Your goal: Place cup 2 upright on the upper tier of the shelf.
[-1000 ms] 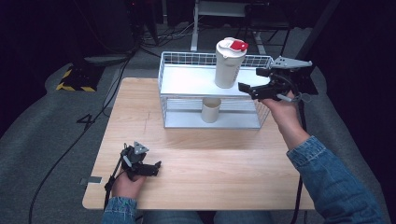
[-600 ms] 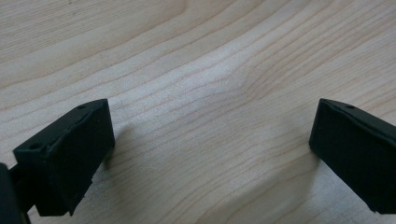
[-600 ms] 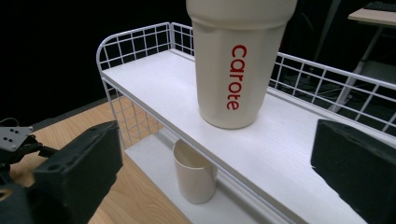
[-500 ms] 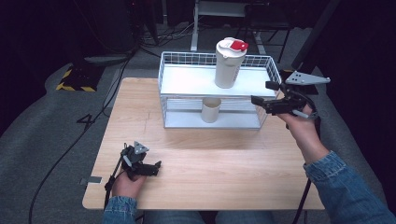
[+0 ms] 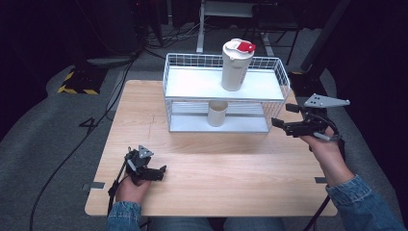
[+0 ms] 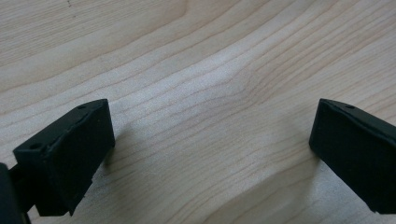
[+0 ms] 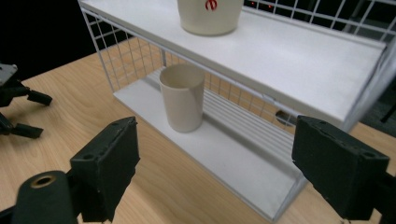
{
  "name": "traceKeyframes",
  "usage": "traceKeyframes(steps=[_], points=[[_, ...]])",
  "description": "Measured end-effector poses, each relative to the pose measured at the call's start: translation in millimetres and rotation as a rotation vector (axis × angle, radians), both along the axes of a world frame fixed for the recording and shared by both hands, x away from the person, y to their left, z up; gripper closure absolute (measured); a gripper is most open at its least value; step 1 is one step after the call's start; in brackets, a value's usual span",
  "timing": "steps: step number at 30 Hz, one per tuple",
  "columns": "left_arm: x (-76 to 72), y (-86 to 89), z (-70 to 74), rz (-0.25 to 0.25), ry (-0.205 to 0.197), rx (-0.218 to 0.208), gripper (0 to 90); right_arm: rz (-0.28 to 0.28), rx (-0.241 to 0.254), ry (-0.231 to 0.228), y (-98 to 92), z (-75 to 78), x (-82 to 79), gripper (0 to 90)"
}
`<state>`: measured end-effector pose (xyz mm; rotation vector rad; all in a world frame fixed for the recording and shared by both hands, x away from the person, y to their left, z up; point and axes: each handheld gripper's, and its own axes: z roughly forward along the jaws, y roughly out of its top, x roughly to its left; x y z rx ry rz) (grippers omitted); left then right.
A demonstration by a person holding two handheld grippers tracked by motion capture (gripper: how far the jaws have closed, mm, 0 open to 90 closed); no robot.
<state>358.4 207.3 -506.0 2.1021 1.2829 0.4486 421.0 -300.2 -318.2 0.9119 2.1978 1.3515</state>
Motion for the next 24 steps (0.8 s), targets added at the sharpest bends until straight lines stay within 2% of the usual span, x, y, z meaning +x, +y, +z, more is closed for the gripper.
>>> traceKeyframes(steps=[9, 24], points=[[0.0, 0.0, 0.0, 0.0, 0.0, 0.0, 0.6, -0.038, -0.052, 0.064, -17.5, -35.8, -13.3, 15.3], [0.9, 0.1, 0.2, -0.002, -0.001, 0.004, 0.6, -0.089, -0.07, 0.164, -30.6, -101.6, -30.2, 15.3]])
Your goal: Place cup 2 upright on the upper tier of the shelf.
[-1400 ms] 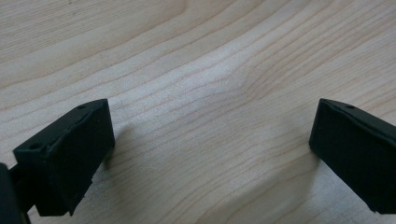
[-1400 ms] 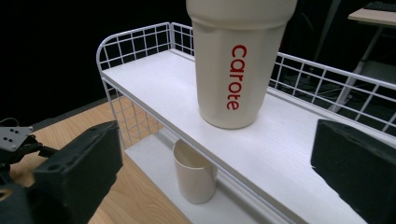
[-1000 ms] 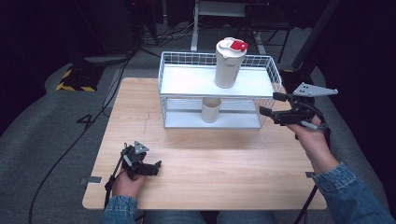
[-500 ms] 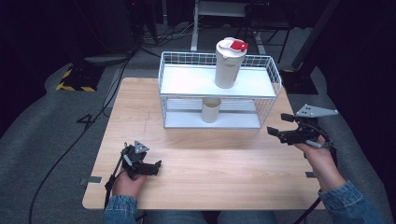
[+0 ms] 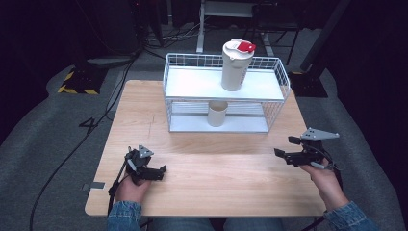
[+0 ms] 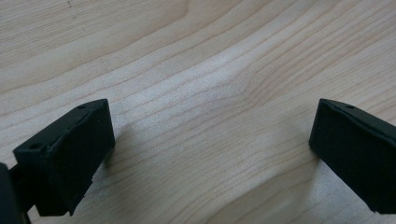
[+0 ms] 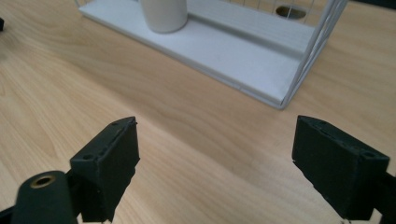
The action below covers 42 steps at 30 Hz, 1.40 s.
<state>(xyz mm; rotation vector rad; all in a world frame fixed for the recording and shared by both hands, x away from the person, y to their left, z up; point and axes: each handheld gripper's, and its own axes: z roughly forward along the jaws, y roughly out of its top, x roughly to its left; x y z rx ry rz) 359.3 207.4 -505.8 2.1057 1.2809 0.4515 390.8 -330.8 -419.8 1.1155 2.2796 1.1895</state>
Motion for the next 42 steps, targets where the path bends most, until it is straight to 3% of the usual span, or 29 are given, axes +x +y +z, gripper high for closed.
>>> traceKeyframes(steps=[10, 17, 28, 32, 37, 42], points=[[-0.1, -0.1, 0.0, 0.001, 0.001, -0.001, 0.6, -0.018, -0.037, 0.083, -1.9, -40.0, -8.3, 15.2], [0.0, 0.0, 0.0, 0.0, 0.0, 0.0, 0.6, -0.02, -0.058, 0.126, 0.4, -59.9, -12.4, 15.2], [-0.1, -0.1, 0.0, 0.001, 0.001, -0.001, 0.6, -0.037, -0.107, 0.124, 10.3, -77.7, -16.4, 14.9], [-0.1, 0.0, 0.0, 0.001, 0.001, -0.001, 0.6, -0.039, -0.147, 0.087, 14.4, -80.4, -17.8, 14.2], [-0.1, 0.0, 0.0, 0.0, 0.002, -0.001, 0.6, -0.059, -0.126, 0.053, 15.5, -85.2, -19.3, 9.7], [0.0, 0.0, 0.0, 0.0, 0.0, 0.0, 0.6, -0.089, -0.138, 0.071, 16.8, -85.8, -17.0, 2.6]])
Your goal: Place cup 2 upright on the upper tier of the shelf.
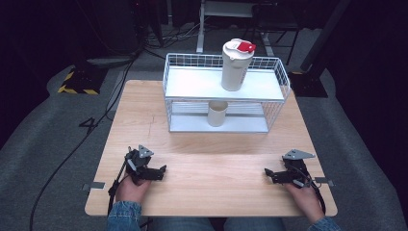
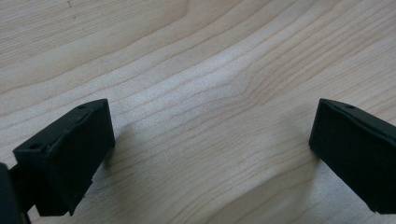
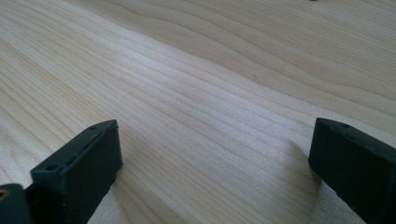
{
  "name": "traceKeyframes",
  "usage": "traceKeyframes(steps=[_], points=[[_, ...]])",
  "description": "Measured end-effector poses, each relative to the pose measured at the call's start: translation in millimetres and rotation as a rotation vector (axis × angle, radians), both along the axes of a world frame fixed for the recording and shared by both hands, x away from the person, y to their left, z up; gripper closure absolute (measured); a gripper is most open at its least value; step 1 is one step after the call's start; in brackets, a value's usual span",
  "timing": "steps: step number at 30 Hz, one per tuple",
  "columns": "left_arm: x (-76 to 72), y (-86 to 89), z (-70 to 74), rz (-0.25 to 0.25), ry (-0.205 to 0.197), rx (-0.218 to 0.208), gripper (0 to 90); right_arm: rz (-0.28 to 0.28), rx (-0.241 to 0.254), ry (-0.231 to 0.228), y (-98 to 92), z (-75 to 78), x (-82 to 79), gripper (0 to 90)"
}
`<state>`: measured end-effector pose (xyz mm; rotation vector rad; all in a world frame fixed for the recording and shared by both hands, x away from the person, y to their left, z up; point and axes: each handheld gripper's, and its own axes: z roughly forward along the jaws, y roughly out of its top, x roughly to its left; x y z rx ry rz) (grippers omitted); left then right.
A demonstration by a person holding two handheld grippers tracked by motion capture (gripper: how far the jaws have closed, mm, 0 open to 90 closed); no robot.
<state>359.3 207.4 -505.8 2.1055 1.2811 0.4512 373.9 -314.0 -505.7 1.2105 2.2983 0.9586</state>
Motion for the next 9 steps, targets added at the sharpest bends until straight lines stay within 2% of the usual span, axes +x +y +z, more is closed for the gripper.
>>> traceKeyframes(steps=[4, 9], points=[[-0.1, 0.0, 0.0, 0.0, 0.001, -0.001, 0.6, -0.031, -0.004, 0.005, 1.5, -0.4, -0.9, 0.2], [0.0, -0.1, -0.1, 0.0, 0.0, 0.0, 0.6, -0.033, -0.003, 0.007, 1.9, -0.5, -0.9, 0.2]])
